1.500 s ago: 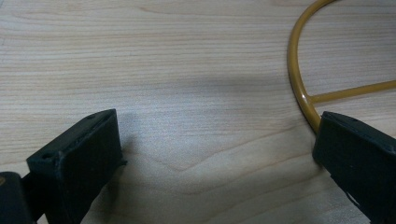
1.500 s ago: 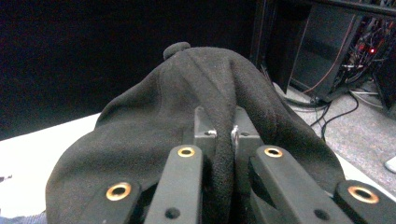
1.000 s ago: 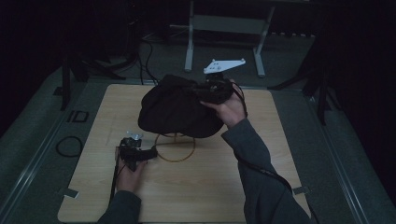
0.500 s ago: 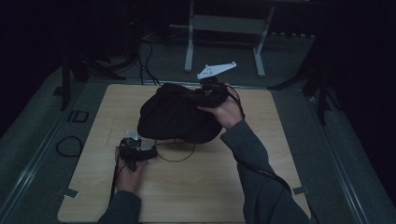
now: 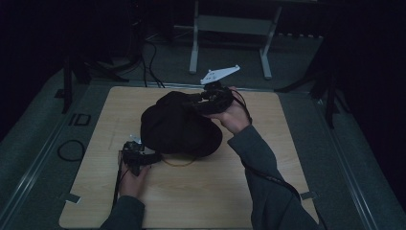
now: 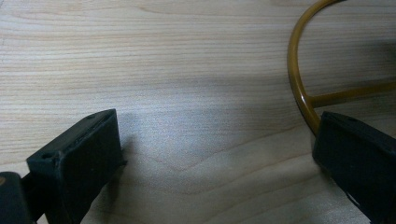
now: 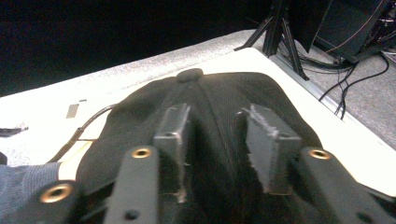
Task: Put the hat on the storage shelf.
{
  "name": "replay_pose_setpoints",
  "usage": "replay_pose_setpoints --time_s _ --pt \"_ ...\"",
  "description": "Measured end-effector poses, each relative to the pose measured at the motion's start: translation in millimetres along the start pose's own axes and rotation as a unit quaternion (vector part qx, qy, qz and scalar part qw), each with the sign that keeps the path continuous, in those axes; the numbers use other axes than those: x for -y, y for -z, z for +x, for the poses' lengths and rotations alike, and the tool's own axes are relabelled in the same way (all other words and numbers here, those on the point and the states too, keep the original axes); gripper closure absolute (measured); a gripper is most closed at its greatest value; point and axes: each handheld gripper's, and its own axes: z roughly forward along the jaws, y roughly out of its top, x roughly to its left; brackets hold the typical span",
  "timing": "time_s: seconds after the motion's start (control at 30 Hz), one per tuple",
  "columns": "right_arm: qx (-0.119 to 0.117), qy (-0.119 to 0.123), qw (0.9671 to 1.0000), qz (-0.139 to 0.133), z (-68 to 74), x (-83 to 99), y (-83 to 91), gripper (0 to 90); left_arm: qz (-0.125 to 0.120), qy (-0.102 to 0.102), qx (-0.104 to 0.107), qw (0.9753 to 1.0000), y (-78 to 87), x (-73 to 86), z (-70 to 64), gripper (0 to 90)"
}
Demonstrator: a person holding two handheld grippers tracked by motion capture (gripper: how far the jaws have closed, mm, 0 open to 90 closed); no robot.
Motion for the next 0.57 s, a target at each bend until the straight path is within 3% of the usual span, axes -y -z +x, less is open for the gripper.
replay_pose_setpoints --time_s 0.27,0.57 --pt "0.007 0.003 0.9993 0.037 -0.9 3.4 -1.4 29.5 0.000 0.000 -0.001 1.0000 0.0 0.0 -0.1 0.7" --pt "0.007 0.005 0.9973 0.073 0.3 9.3 2.7 19.3 0.000 0.000 -0.001 1.0000 0.0 0.0 -0.1 0.7"
